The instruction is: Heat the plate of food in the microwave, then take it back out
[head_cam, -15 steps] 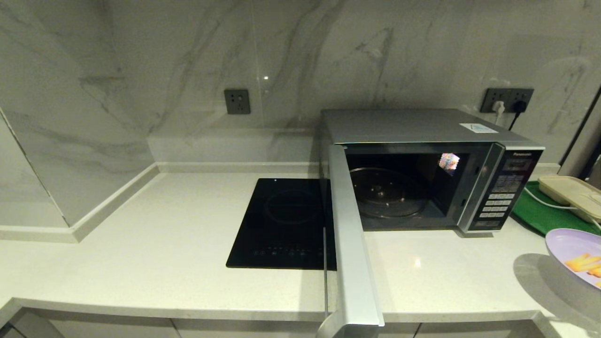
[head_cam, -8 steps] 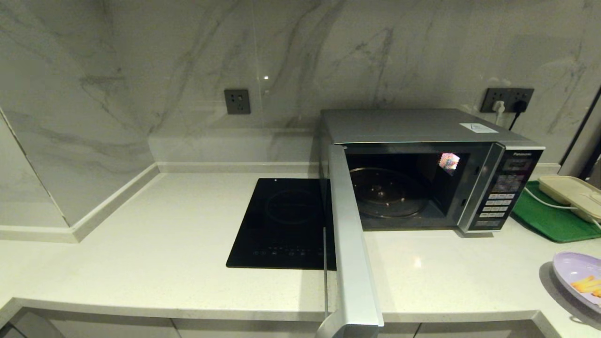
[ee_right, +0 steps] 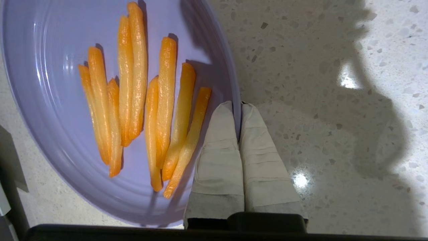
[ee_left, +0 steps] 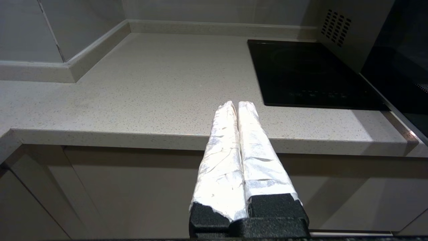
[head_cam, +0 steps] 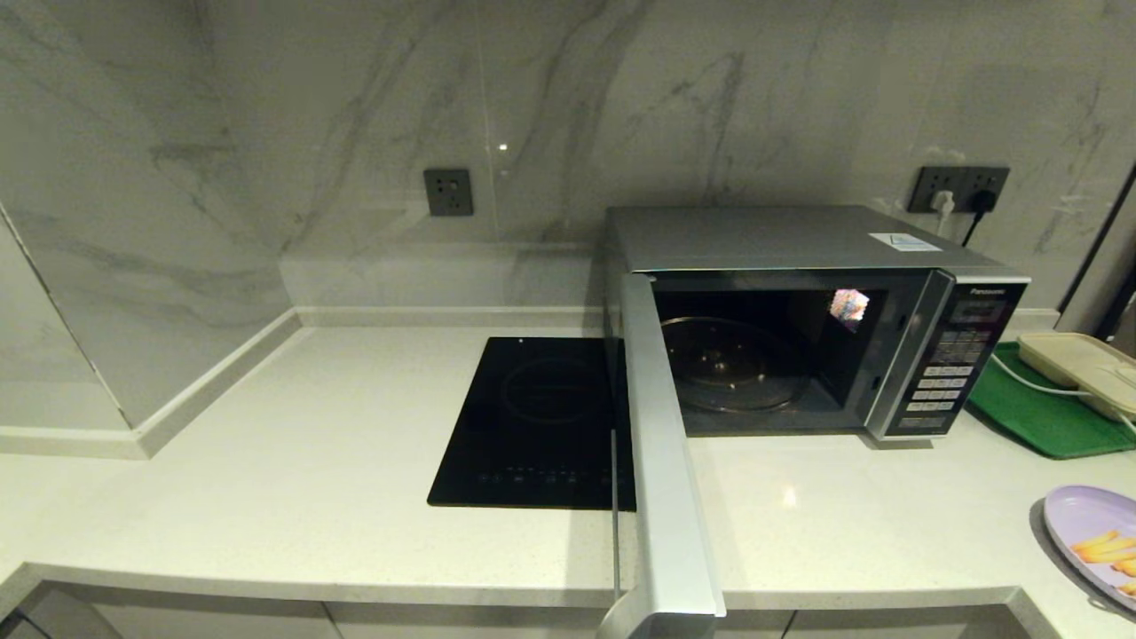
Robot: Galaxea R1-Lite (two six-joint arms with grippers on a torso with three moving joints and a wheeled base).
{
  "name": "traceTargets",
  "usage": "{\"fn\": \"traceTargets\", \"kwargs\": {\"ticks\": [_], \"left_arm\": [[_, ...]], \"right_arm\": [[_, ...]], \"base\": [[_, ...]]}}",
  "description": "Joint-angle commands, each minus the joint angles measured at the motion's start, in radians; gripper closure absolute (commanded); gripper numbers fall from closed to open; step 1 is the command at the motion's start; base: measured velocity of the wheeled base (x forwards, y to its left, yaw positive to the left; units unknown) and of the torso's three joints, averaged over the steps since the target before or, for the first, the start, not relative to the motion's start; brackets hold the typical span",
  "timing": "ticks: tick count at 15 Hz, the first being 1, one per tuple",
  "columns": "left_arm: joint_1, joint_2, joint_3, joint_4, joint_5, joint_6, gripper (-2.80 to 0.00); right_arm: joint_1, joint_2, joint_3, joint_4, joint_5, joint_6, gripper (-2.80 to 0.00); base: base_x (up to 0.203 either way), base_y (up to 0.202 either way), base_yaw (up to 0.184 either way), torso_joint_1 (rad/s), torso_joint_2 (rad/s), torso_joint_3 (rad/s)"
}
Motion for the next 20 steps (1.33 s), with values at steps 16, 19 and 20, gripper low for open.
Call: {"fn": "traceTargets", "kwargs": {"ticks": [16,19,20], "left_arm": [[0.000,0.000,0.000,-0.001,0.000,-0.001,0.00],[0.000,0.000,0.000,-0.001,0.000,-0.001,0.00],[0.000,0.000,0.000,-0.001,0.000,0.000,0.00]], "right_arm": [[-0.010,-0.395,-0.007,0.217,0.134,-0.075,-2.80],[0.028,-0.588,-0.099,0.542,0.278,-0.170,-2.80],[0.057,-0.632,-0.181,0.666,0.319,-0.194,-2.80]], "base": [[0.000,0.000,0.000,0.000,0.00,0.000],[0.000,0.000,0.000,0.000,0.00,0.000],[0.000,0.000,0.000,0.000,0.00,0.000]]}}
